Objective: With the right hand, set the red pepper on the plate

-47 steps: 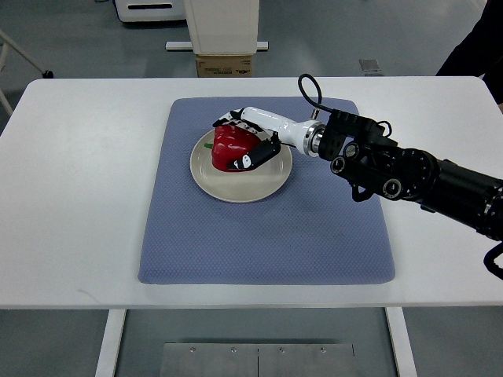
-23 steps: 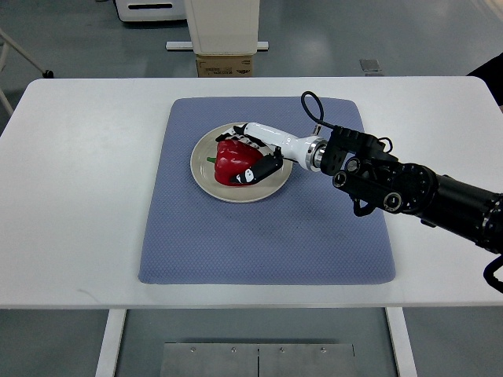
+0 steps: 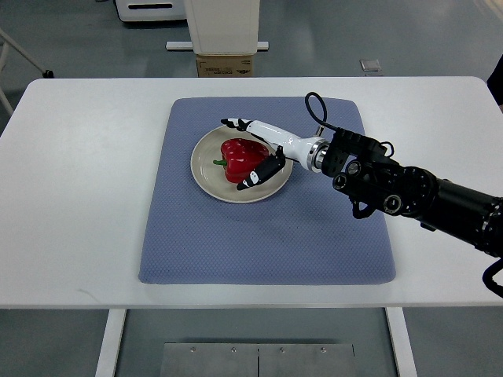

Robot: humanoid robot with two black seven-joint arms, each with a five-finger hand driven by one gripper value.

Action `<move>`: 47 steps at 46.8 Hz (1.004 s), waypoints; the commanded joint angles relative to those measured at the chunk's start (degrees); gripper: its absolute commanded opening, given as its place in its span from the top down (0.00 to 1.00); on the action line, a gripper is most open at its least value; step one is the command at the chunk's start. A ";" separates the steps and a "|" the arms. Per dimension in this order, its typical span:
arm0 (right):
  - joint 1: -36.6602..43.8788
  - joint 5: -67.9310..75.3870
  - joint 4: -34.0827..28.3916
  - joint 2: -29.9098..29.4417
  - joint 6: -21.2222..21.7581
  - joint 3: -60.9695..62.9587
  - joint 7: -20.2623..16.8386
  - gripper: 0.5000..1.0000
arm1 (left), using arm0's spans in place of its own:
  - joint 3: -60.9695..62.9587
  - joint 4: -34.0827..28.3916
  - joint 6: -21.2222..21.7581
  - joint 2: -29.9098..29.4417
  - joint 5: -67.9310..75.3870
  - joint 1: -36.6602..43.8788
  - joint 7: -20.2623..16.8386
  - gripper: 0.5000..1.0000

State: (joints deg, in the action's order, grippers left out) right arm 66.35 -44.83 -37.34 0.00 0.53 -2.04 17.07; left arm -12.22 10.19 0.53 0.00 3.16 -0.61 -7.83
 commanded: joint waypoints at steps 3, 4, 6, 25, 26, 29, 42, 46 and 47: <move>0.36 0.09 0.07 0.00 0.09 3.00 -0.37 0.00 | 0.00 0.01 0.00 0.00 0.00 0.00 0.01 0.00; 0.36 0.27 0.07 0.00 0.09 3.88 -0.37 0.00 | 0.00 0.01 0.00 0.00 0.00 0.00 0.01 0.00; 0.54 0.88 0.07 0.00 0.09 5.72 -0.54 0.00 | 0.00 0.01 0.00 0.00 0.00 0.00 0.01 0.00; -2.09 8.70 -0.10 6.94 0.09 19.16 -3.88 0.00 | 0.00 0.01 0.00 0.00 0.00 0.00 0.01 0.00; -2.97 8.71 -0.10 7.11 0.09 20.92 -4.32 0.00 | 0.00 0.01 0.00 0.00 0.00 0.00 0.01 0.00; -4.99 8.71 -0.10 7.82 0.09 26.37 -5.99 0.00 | 0.00 0.01 0.00 0.00 0.00 0.00 0.01 0.00; -11.15 8.79 -0.02 8.17 0.09 44.65 -9.07 0.00 | 0.00 0.01 0.00 0.00 0.00 0.00 0.01 0.00; -12.64 8.79 0.07 7.73 0.09 48.88 -9.07 0.00 | 0.00 0.01 0.00 0.00 0.00 0.00 0.01 0.00; -13.08 8.79 0.07 7.56 0.09 49.76 -8.98 0.00 | 0.00 0.01 0.00 0.00 0.00 0.00 0.01 0.00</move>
State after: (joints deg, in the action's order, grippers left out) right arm 54.26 -36.05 -37.34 7.94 0.61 45.30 7.98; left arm -12.22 10.20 0.53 0.00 3.16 -0.62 -7.83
